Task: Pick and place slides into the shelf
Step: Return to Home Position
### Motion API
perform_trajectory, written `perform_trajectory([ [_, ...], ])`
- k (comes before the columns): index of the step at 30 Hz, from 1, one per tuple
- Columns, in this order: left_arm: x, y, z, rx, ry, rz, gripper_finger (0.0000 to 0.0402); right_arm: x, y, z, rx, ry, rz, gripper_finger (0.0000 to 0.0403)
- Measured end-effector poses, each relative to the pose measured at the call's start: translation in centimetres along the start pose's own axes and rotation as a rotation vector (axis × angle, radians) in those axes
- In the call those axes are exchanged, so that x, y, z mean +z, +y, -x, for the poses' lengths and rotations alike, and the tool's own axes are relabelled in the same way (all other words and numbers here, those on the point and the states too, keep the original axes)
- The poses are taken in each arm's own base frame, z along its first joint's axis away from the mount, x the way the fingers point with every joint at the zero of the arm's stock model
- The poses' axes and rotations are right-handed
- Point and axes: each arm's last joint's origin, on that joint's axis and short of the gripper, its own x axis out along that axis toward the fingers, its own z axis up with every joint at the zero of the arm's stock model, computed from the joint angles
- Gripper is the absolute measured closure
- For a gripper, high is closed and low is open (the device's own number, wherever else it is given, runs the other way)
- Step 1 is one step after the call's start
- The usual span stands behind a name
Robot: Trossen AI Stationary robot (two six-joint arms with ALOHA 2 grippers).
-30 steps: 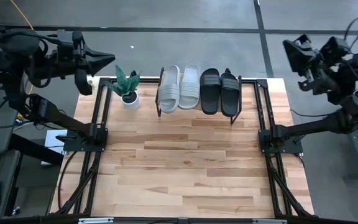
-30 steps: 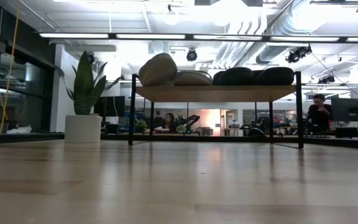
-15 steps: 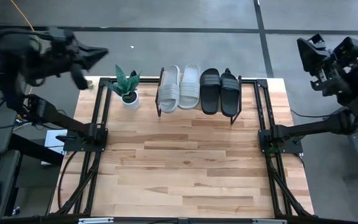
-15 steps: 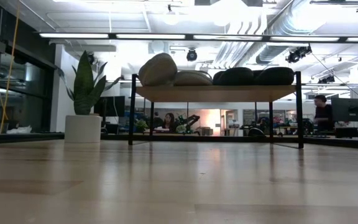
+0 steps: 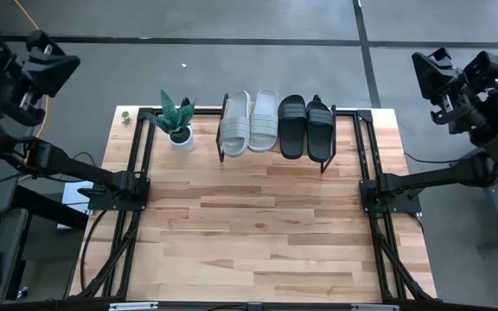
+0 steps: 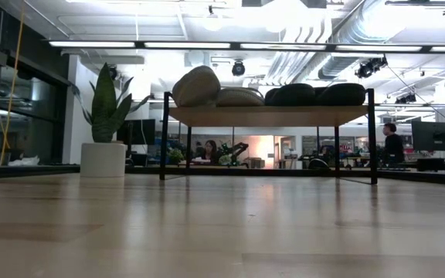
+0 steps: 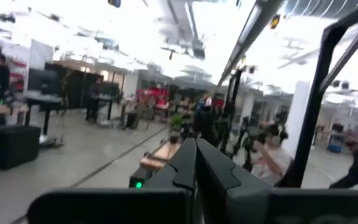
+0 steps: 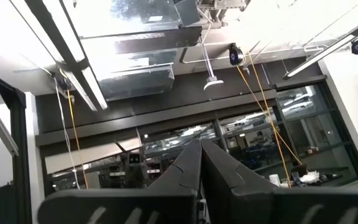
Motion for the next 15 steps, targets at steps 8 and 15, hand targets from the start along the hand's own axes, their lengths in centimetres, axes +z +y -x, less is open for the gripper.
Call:
perform_trajectory([
  [8,-0.2,0.6,1.7,0.132,0.019,0.035,0.0401,-0.1,0.0,0.1,-0.003,0.014,0.002,0.0403],
  [15,-0.1,0.7,2.1,0.149,0.0,0.037,0.0401,-0.3,-0.1,-0.1,-0.022,0.025,0.006,0.0403],
])
